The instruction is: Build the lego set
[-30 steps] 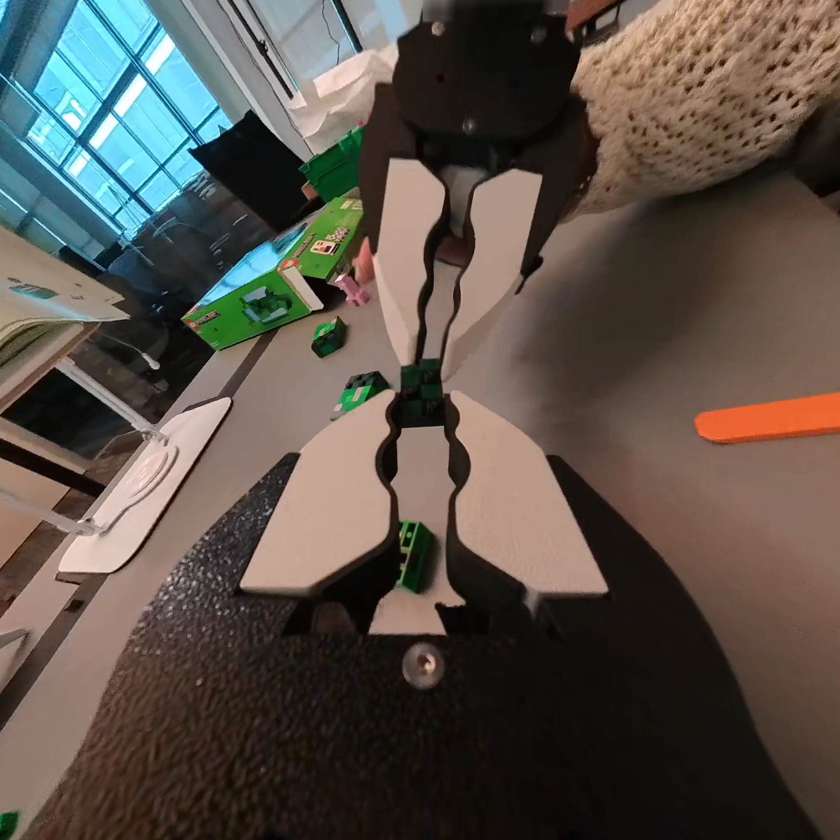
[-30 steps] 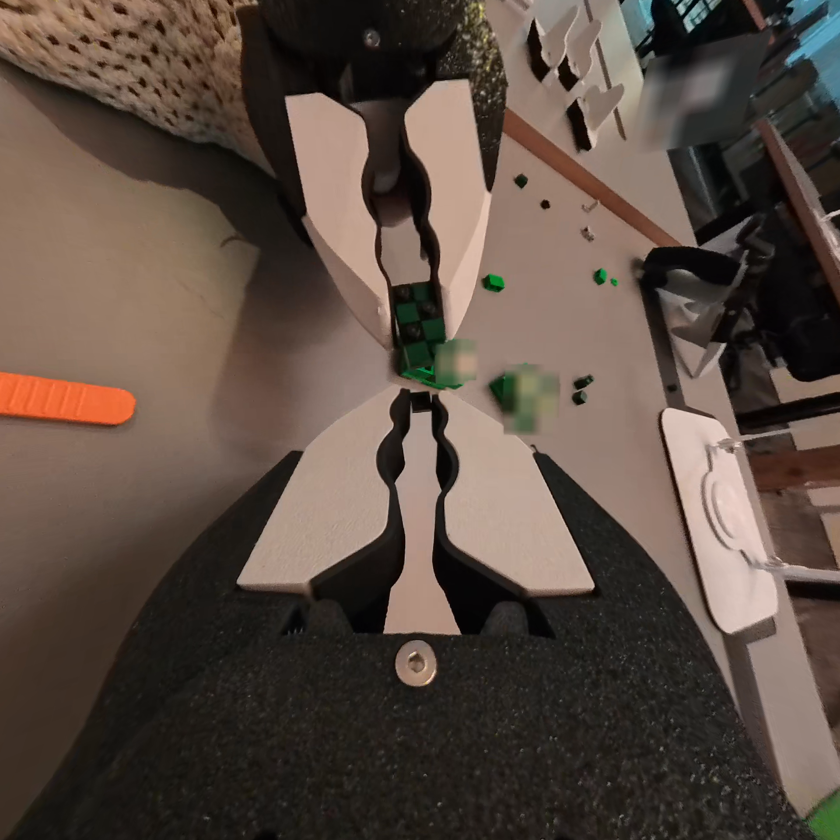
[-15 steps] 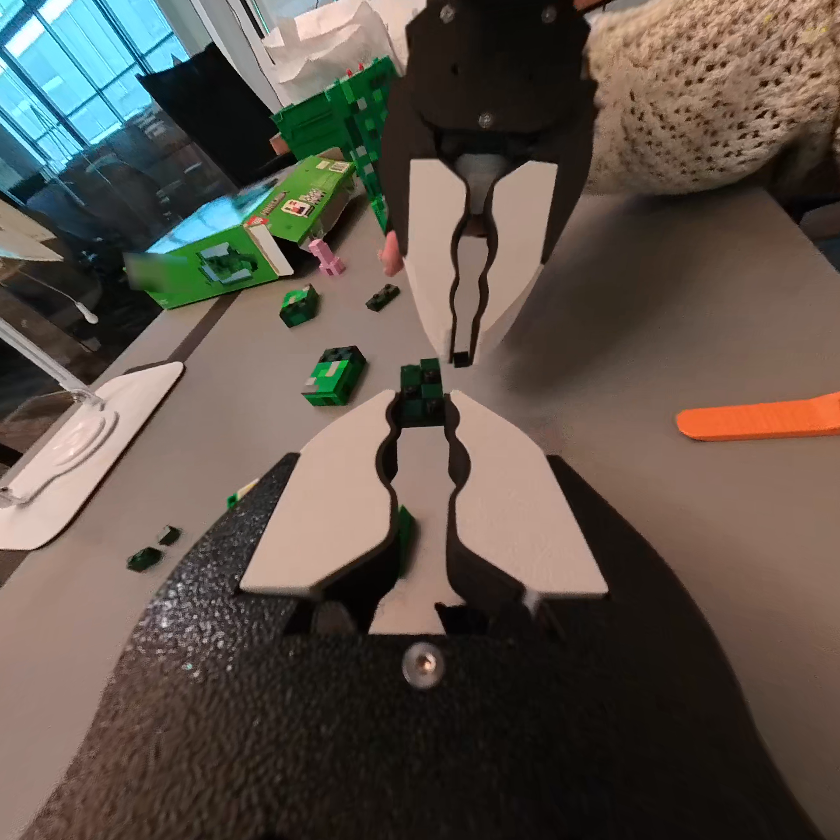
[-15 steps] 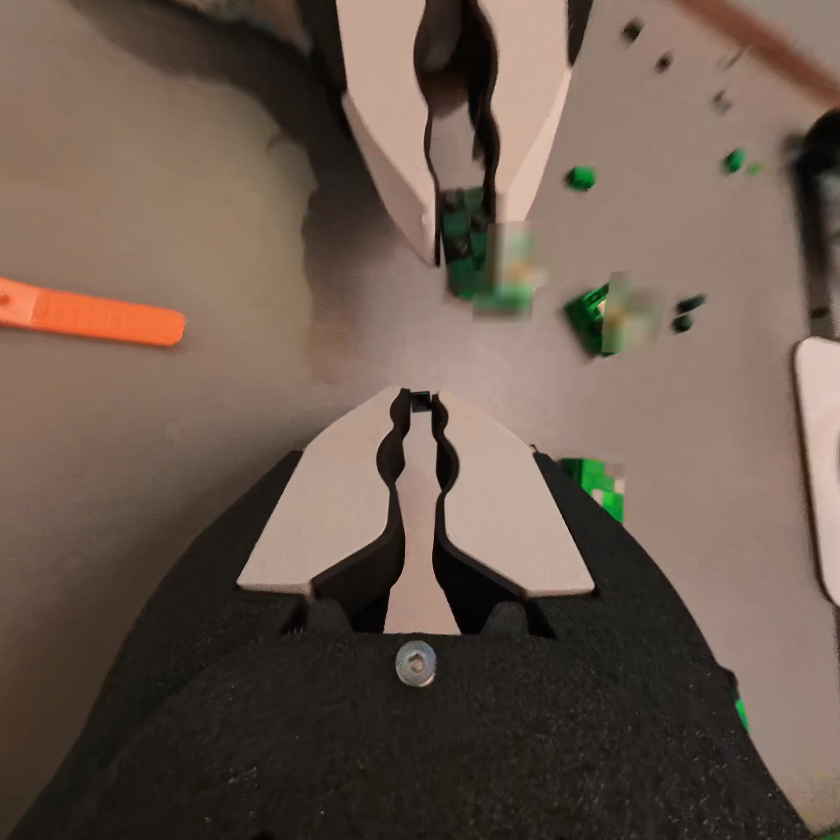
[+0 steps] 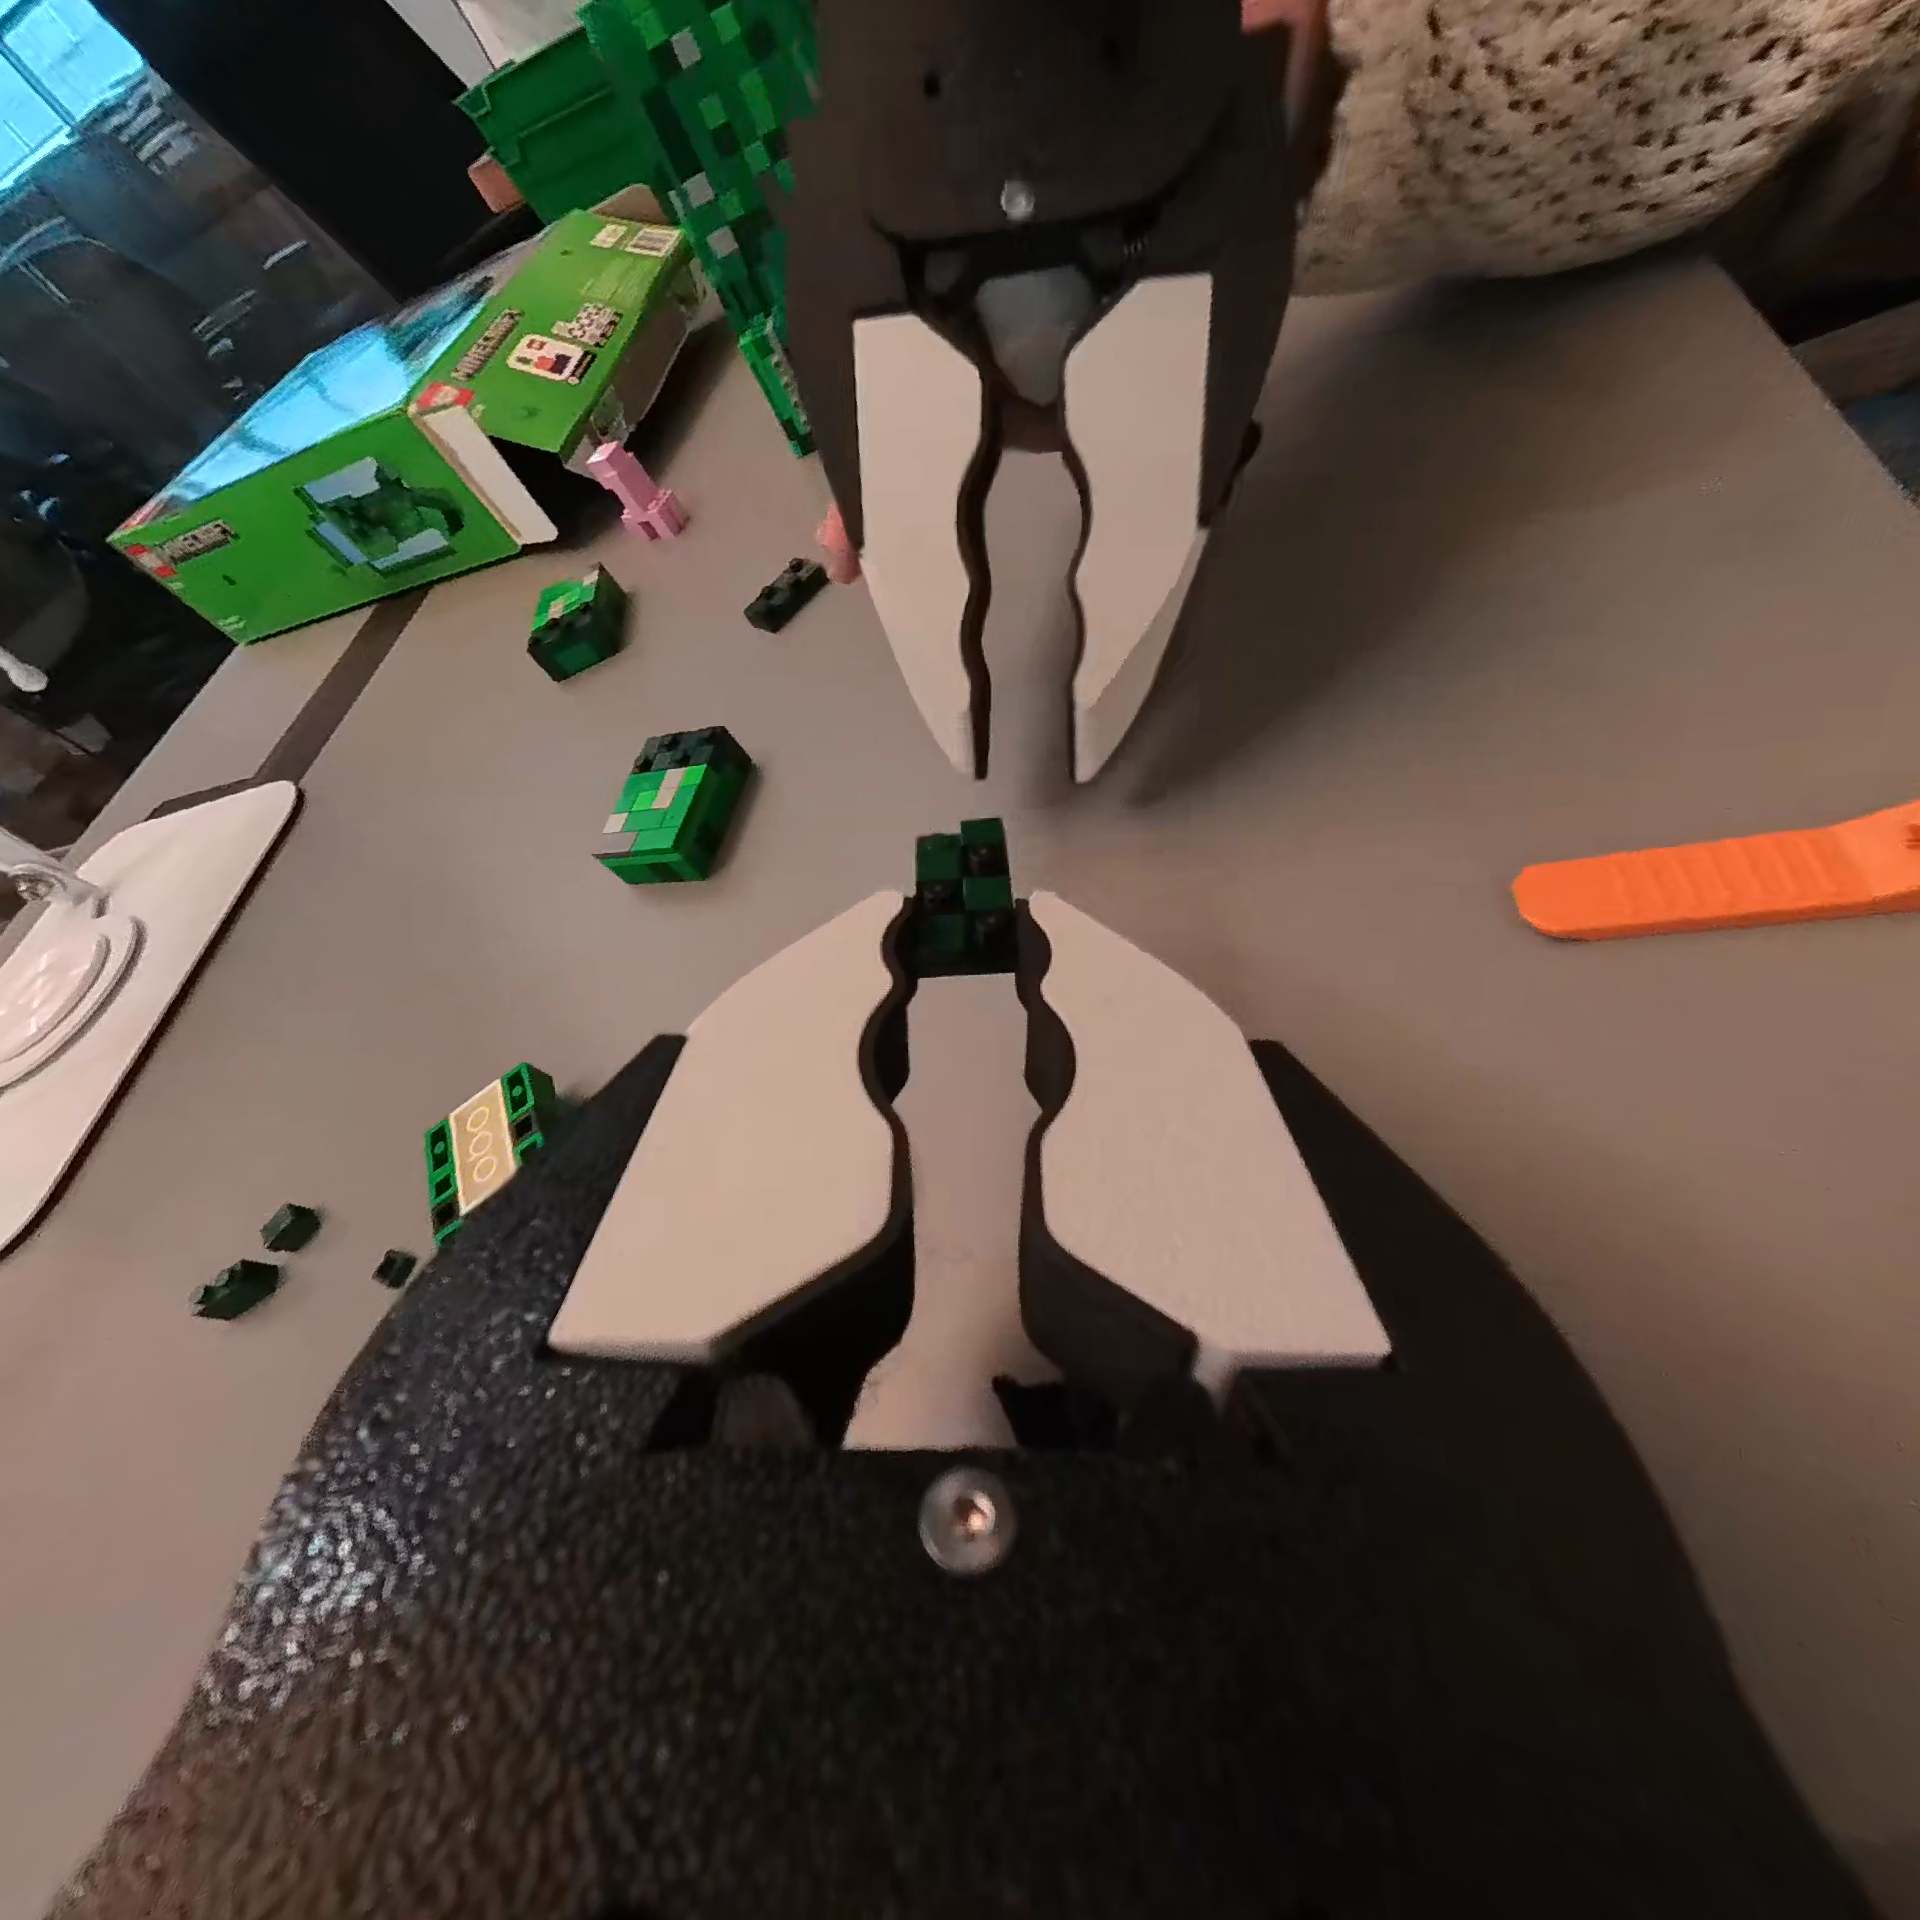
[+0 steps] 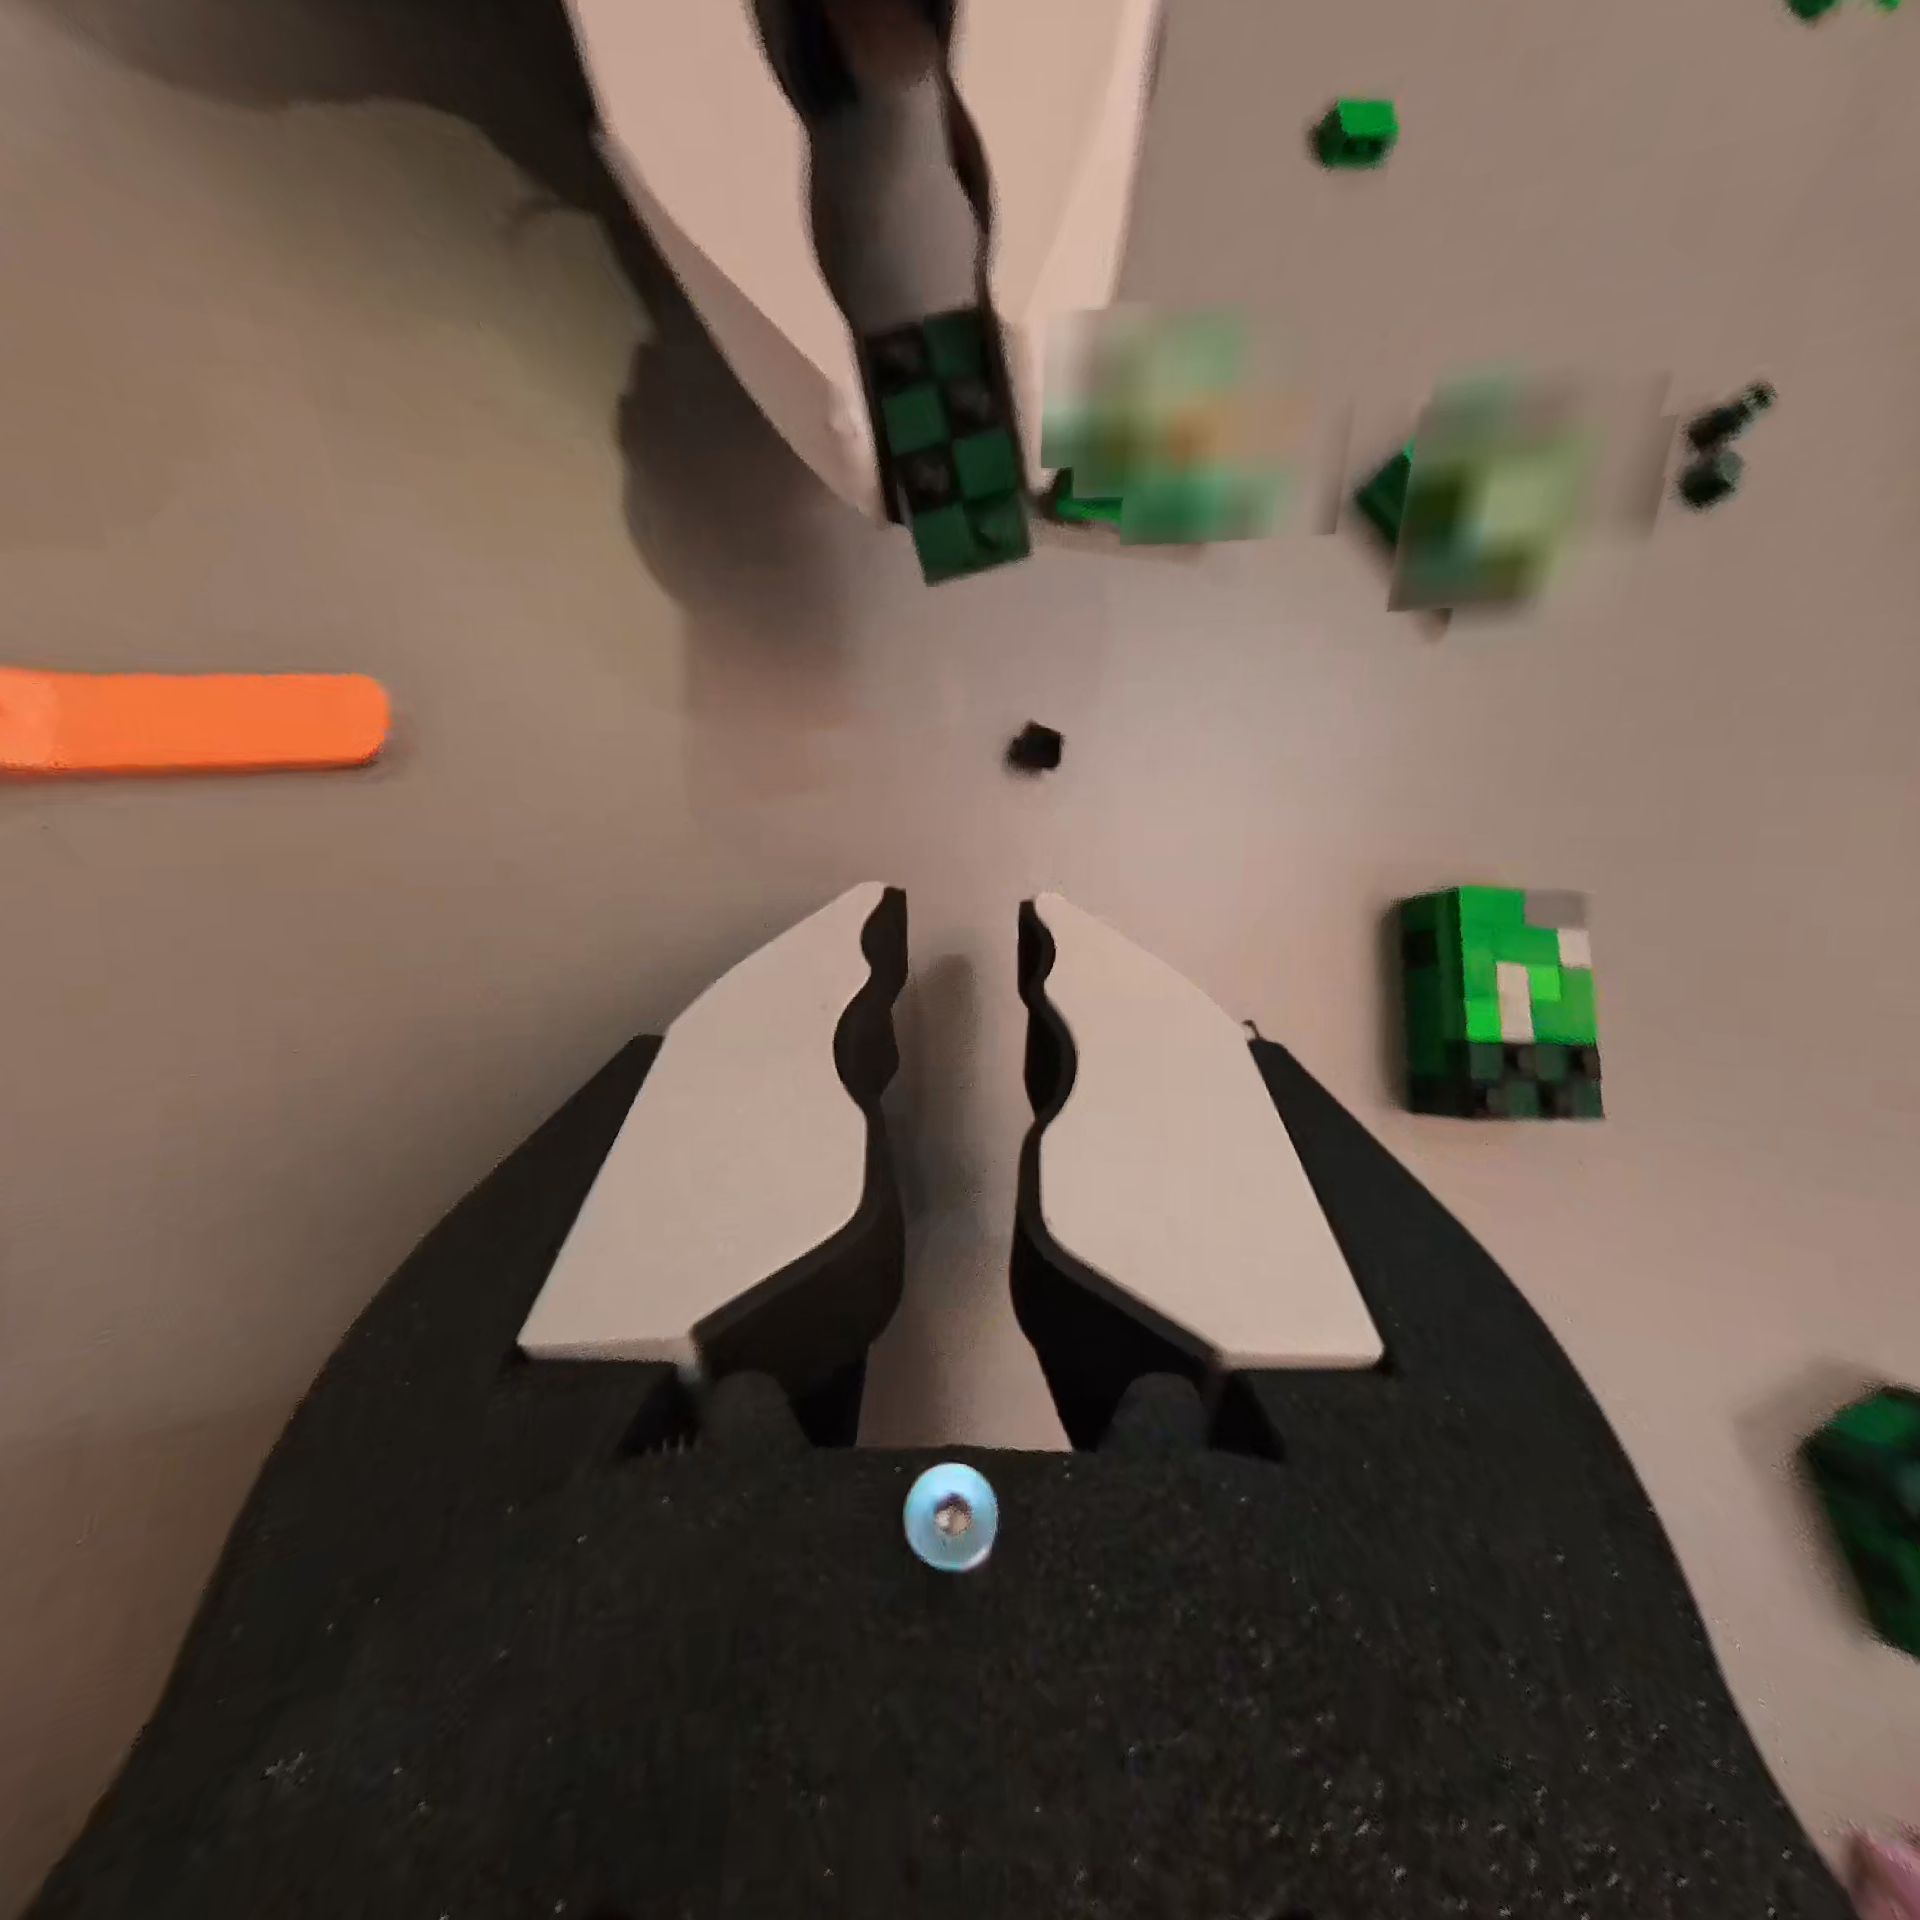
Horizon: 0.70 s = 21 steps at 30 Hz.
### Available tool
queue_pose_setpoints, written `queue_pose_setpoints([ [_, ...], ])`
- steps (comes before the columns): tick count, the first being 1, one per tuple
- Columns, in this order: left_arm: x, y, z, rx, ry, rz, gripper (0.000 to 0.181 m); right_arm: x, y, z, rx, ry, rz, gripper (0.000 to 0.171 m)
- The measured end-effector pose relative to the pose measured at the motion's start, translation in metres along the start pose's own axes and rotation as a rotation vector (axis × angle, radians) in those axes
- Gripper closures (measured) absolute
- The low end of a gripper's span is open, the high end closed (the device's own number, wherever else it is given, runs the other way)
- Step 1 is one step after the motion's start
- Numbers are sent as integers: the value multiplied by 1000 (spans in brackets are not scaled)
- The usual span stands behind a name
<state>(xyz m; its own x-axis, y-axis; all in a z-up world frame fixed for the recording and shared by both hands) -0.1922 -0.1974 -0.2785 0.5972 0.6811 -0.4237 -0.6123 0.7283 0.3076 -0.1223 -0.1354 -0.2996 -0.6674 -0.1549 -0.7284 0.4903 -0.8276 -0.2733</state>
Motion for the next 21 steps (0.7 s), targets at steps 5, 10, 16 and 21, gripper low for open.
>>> queue_pose_setpoints([
  [5, -4, 13, -9, -54, 45, 79, 164, 19, -6, 3, 100, -31, -41, 153],
  [10, -7, 18, -12, -87, 46, 93, 164, 32, -10, 12, 168, -62, 17, 155],
  [16, -2, 13, -17, -76, 87, 57, 164, 37, -12, 15, 131, -52, 28, 163],
  [21, 6, 6, -24, 6, 185, 48, 165, 33, -11, 21, 103, -74, 47, 163],
])
Point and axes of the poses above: each gripper's, where its closed fingertips meet, x out along the fingers, z out of its top, y = z × x across the jaws, the point moved 3 cm from there along -x, back along the fingers, and after that the axes turned 6 degrees about -z, right-handed, at the moved point
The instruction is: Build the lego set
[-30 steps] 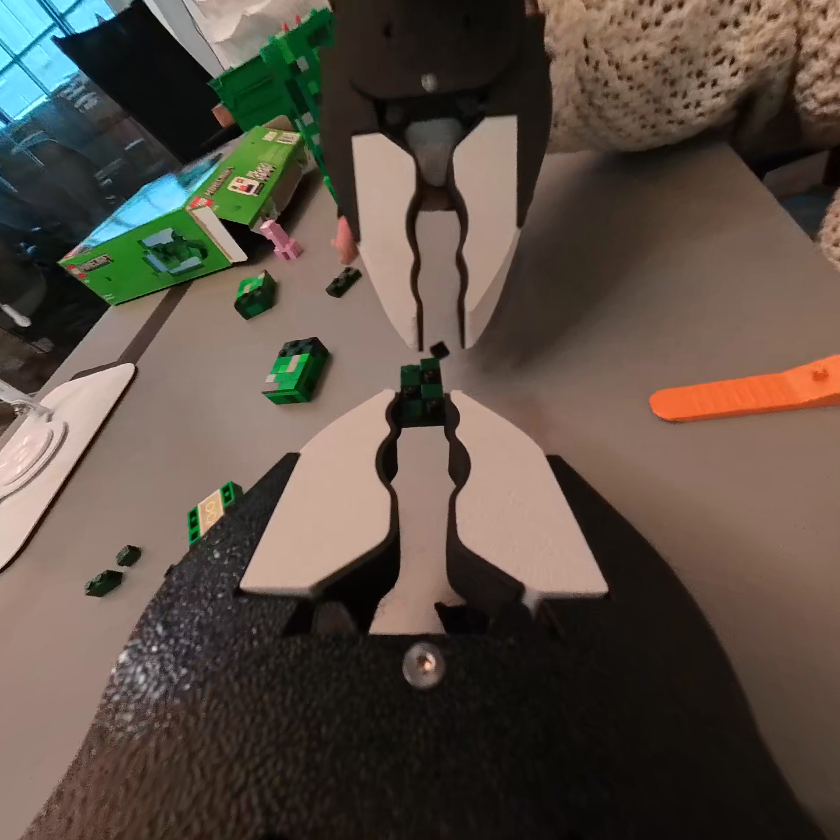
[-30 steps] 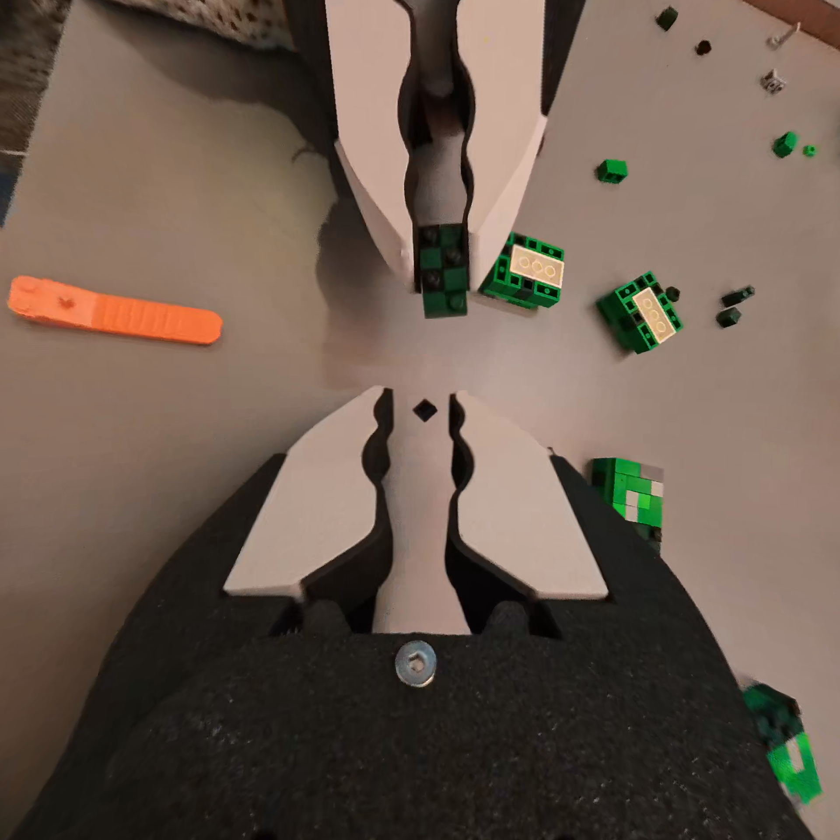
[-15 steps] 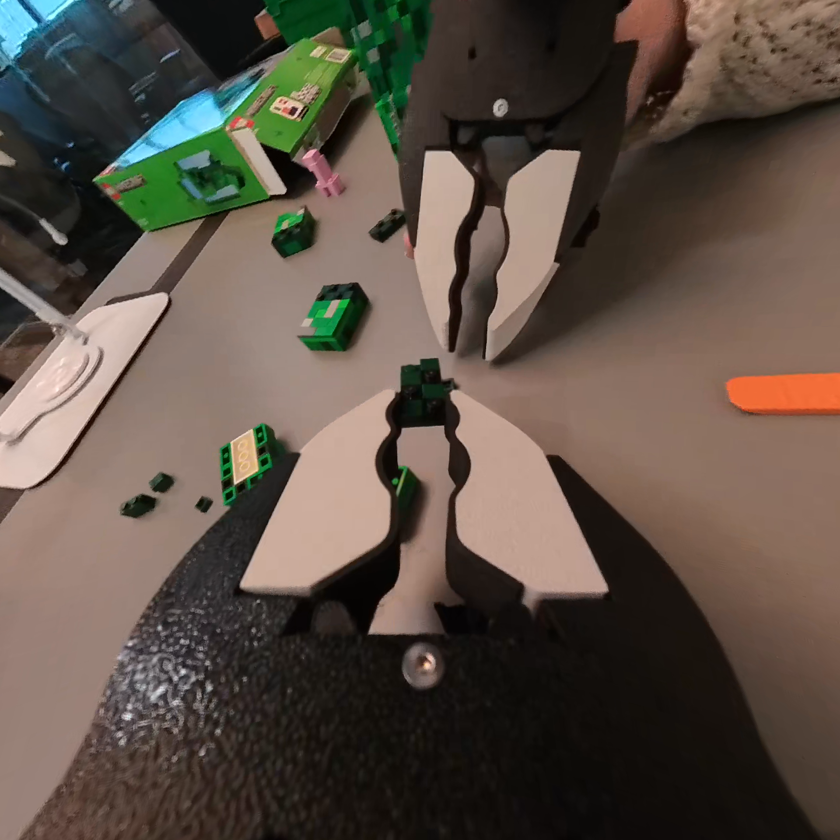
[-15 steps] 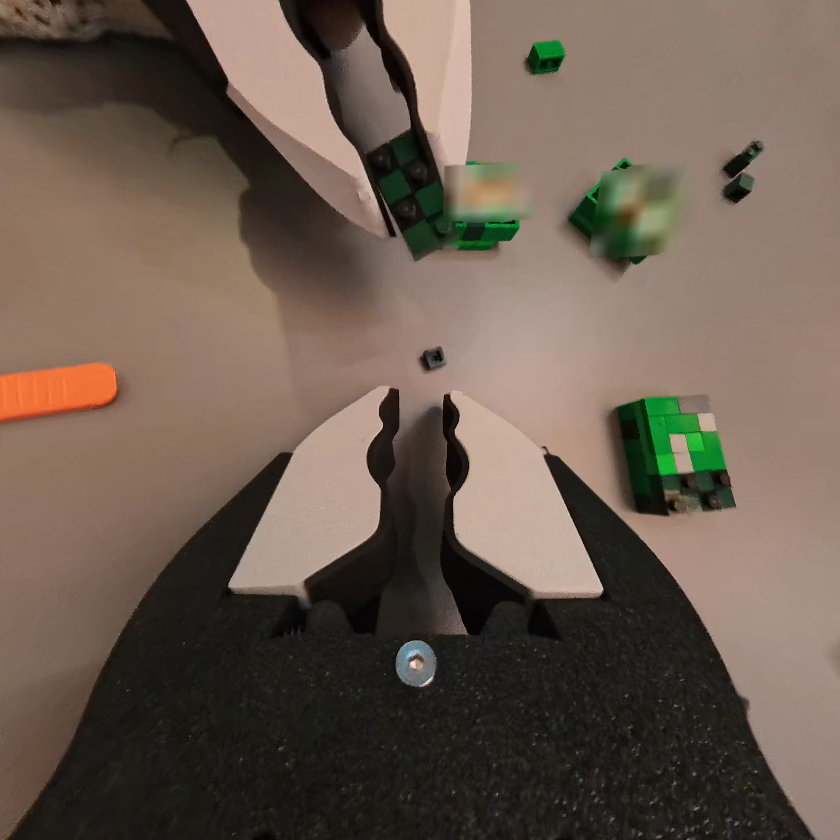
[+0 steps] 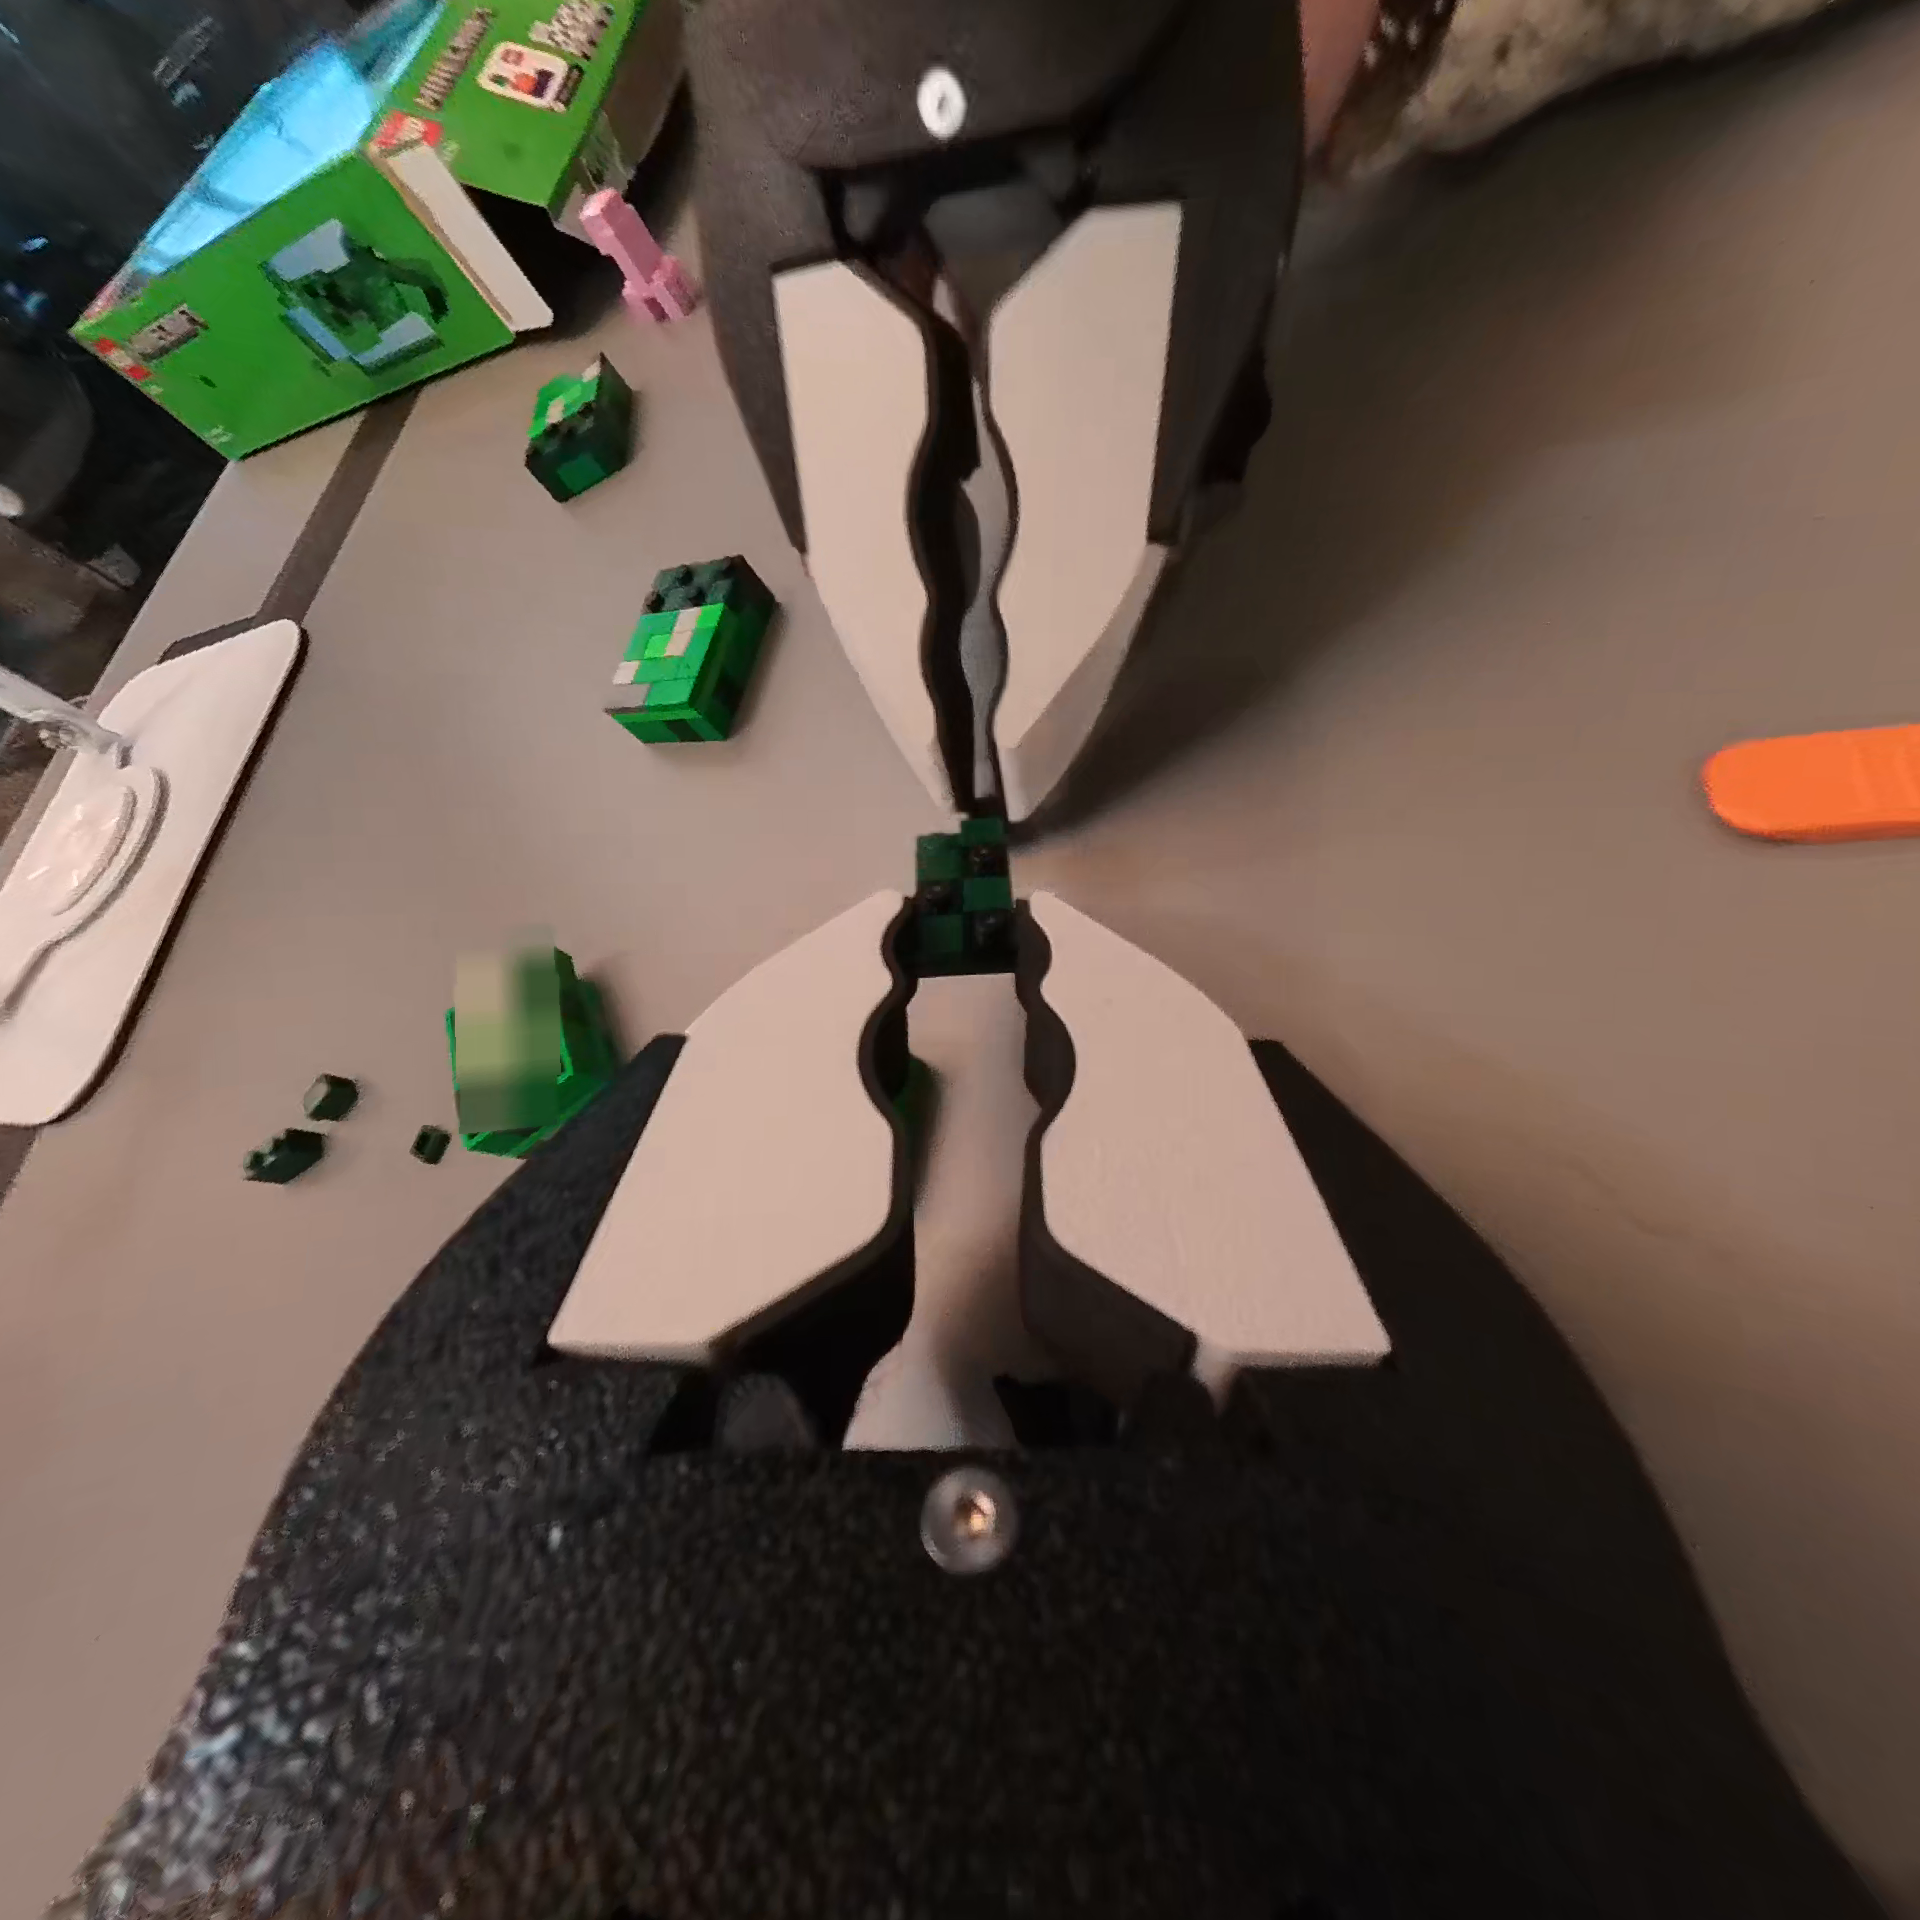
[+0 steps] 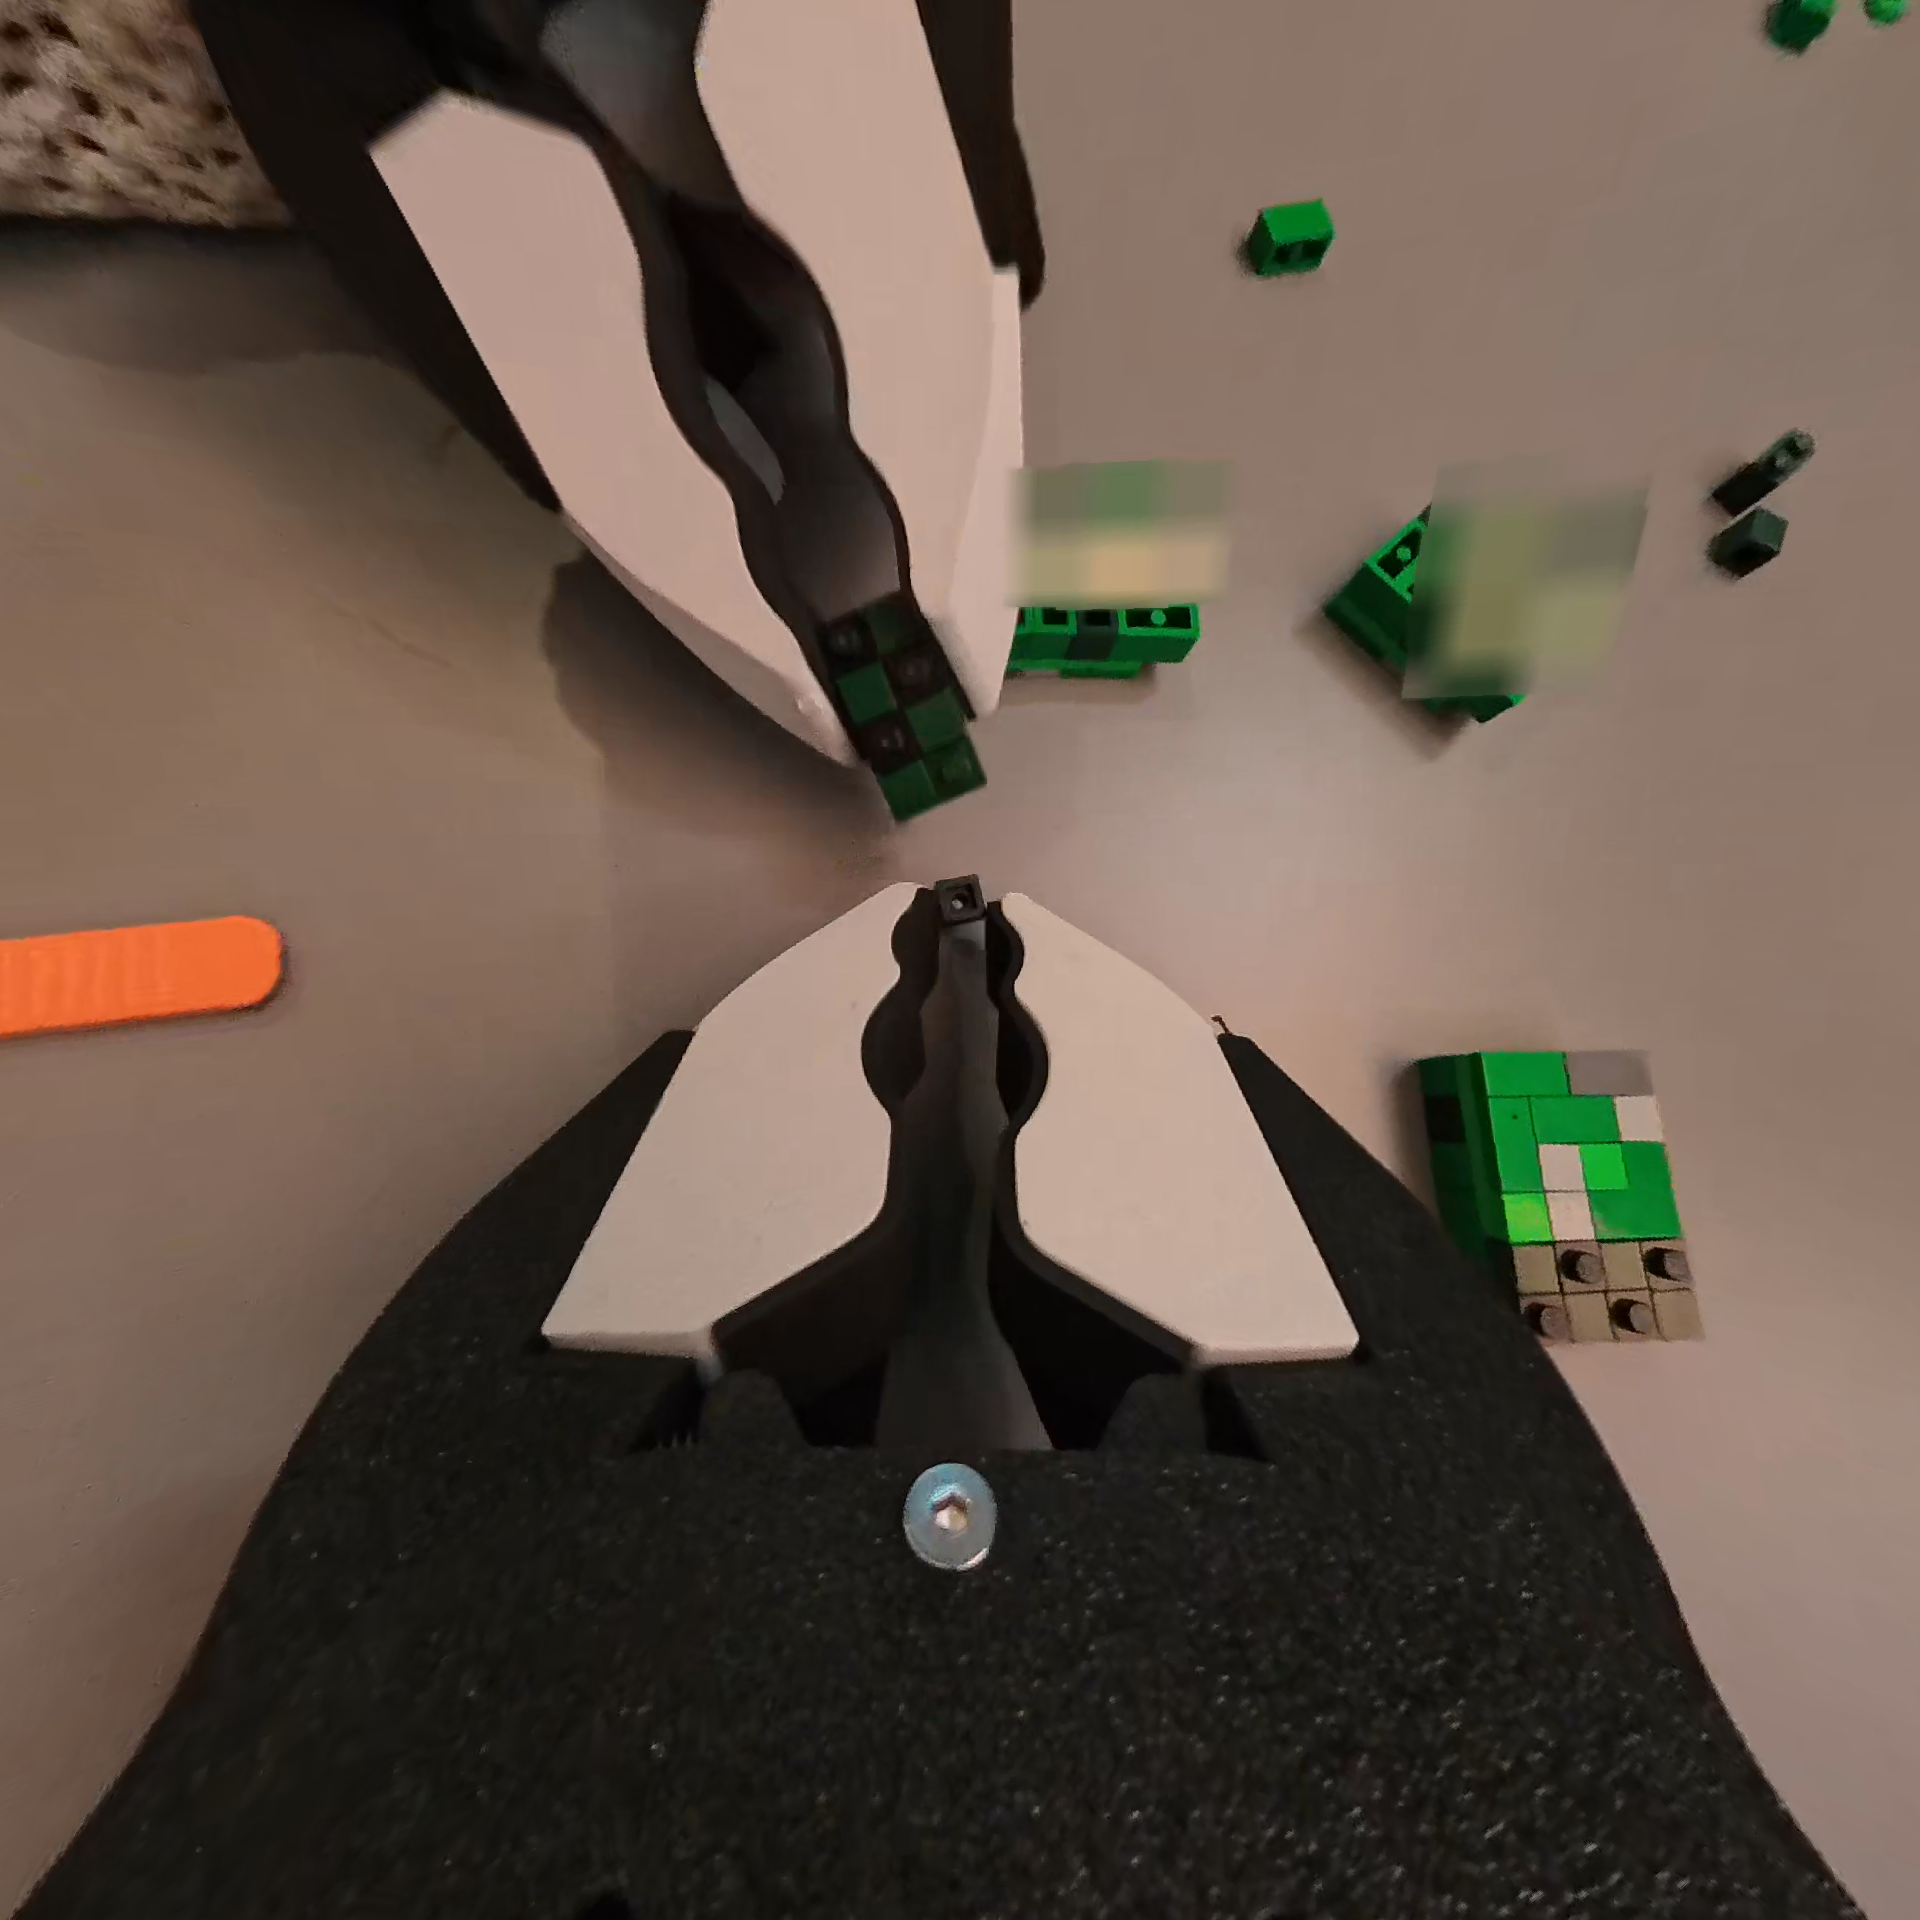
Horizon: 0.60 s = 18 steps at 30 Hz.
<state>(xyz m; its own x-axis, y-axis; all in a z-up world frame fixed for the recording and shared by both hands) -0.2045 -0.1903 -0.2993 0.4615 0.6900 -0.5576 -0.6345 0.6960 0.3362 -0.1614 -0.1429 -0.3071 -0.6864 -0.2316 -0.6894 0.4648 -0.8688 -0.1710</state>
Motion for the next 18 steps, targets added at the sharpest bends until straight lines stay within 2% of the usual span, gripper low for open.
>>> queue_pose_setpoints([
  [5, 0, 0, 5, 40, -13, 35, 164, -7, 7, 7, -35, -14, 15, 163],
  [12, 6, -9, 3, 83, 28, -10, 164, -12, 12, 15, -36, -47, 30, 163],
  [18, 4, -5, 2, 68, 29, 9, 164, -18, 10, 3, -104, 72, 44, 163],
])
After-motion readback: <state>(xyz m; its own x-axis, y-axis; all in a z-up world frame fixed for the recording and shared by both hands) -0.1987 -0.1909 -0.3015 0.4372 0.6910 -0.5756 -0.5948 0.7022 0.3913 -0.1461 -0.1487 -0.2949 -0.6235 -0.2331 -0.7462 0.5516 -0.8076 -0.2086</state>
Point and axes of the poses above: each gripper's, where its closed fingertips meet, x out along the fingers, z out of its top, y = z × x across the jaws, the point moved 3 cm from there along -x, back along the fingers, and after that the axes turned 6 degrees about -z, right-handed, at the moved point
